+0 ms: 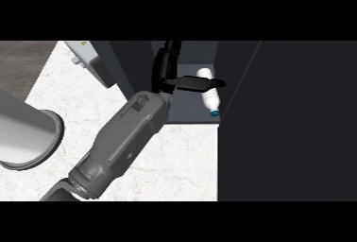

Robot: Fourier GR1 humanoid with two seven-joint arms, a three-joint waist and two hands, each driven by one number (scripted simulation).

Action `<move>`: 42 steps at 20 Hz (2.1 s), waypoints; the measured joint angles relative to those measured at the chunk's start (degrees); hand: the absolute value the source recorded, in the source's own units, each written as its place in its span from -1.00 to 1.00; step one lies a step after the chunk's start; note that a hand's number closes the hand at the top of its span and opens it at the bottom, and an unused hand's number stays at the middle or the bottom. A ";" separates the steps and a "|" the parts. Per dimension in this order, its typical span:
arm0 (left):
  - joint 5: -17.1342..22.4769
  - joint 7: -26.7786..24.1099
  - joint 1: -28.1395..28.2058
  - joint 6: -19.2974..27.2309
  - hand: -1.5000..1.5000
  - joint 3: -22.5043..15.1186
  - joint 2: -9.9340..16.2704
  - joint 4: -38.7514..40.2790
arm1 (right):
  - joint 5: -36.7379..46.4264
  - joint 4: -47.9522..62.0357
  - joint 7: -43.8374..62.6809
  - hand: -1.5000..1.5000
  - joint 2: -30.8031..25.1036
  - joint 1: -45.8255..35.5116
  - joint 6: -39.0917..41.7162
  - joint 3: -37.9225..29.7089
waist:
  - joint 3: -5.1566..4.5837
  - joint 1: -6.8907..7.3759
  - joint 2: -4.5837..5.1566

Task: Pick up the bottled water, place it into the cabinet and close the cabinet

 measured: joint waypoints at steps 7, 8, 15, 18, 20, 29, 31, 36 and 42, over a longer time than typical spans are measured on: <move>-1.01 3.44 11.20 2.68 -1.00 -5.72 0.40 -16.55 | 0.21 -0.17 1.35 -1.00 -0.02 -0.93 -1.29 0.96 | 0.00 1.06 -0.16; -1.18 3.92 13.31 2.62 -1.00 -6.46 1.01 -19.18 | 0.25 -0.21 1.33 -1.00 0.16 -0.93 -1.47 1.20 | 0.00 1.13 -0.18; -3.02 6.42 28.25 4.25 -1.00 -12.49 4.24 -37.10 | 0.76 -0.41 3.32 -1.00 -0.31 -3.21 -3.16 2.91 | -0.01 1.45 -0.09; -3.80 7.22 33.18 5.06 -1.00 -14.19 5.92 -43.11 | 0.84 -0.69 4.56 1.00 -2.15 -2.61 -1.48 4.67 | -0.01 1.19 -0.02; -4.13 7.85 36.24 5.35 -1.00 -15.10 7.50 -46.72 | 1.18 -0.61 5.29 1.00 -3.49 -2.11 0.55 7.04 | -0.02 1.23 -0.05; -4.29 6.68 49.85 4.08 -1.00 -15.65 14.84 -60.05 | 2.54 -1.21 8.08 1.00 -7.50 -1.56 5.13 16.07 | -0.06 0.84 0.07; -4.24 6.03 52.86 3.68 -1.00 -15.48 16.55 -62.73 | 3.15 -1.37 8.76 1.00 -7.54 -0.68 5.66 19.35 | -0.09 0.69 -0.02; -3.86 4.57 57.34 2.20 -1.00 -14.20 19.39 -66.19 | 6.60 -2.02 12.25 1.00 -6.47 -2.67 4.11 27.83 | -0.16 0.72 0.04; -2.53 2.94 63.39 0.11 -1.00 -12.09 23.13 -70.75 | 15.39 -5.01 17.88 1.00 -4.31 -5.20 0.02 36.86 | -0.24 0.97 -0.03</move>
